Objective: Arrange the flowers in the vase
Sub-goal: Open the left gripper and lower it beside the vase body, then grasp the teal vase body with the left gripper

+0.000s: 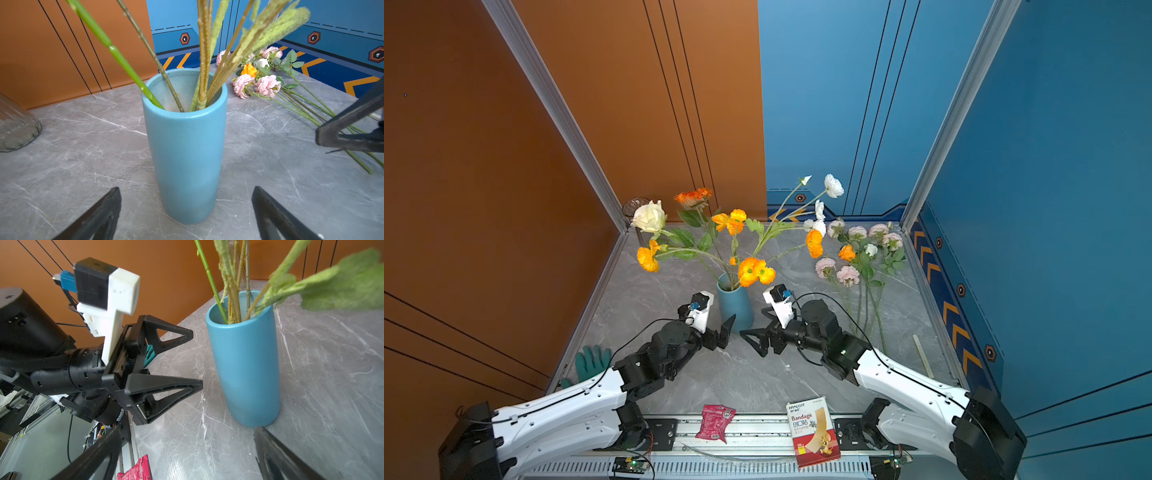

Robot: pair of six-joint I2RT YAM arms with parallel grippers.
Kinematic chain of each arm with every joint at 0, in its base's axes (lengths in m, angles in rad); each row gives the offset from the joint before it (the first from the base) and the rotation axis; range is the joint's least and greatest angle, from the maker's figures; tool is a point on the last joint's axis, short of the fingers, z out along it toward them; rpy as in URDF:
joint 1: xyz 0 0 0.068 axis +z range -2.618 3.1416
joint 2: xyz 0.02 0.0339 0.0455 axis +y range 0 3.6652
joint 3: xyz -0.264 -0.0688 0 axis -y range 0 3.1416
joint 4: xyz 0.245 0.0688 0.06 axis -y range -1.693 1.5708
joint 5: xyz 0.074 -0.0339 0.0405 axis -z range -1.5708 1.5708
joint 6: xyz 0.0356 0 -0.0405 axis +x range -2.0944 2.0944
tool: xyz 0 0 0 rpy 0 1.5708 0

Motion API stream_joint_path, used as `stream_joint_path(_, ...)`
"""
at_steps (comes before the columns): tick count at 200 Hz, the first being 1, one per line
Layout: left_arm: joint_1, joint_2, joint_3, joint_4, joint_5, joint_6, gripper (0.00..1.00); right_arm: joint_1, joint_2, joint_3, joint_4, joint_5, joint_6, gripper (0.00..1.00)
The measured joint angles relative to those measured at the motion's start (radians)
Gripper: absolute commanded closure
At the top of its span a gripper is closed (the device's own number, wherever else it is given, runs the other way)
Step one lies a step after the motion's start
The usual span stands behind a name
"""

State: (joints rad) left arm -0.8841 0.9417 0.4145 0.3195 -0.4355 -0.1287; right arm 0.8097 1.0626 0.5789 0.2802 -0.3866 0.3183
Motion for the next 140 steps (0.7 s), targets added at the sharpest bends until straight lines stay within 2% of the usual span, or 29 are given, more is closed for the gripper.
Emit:
stream_joint_path(31, 0.044, 0.130, -0.007, 0.178, 0.033, 0.026, 0.02, -0.006, 0.006, -0.011, -0.001, -0.001, -0.007, 0.00)
stream_joint_path(118, 0.156, 0.429, 0.103, 0.427, 0.142, 0.023, 0.00, -0.027, 0.062, -0.014, 0.019, -0.014, -0.008, 0.00)
stream_joint_path(138, 0.165, 0.476, 0.114, 0.476, 0.169, 0.012, 0.12, -0.032, 0.079, -0.014, 0.019, -0.026, -0.008, 0.00)
stream_joint_path(140, 0.166, 0.480, 0.114, 0.481, 0.172, 0.015, 0.17, -0.033, 0.079, -0.014, 0.019, -0.027, -0.008, 0.00)
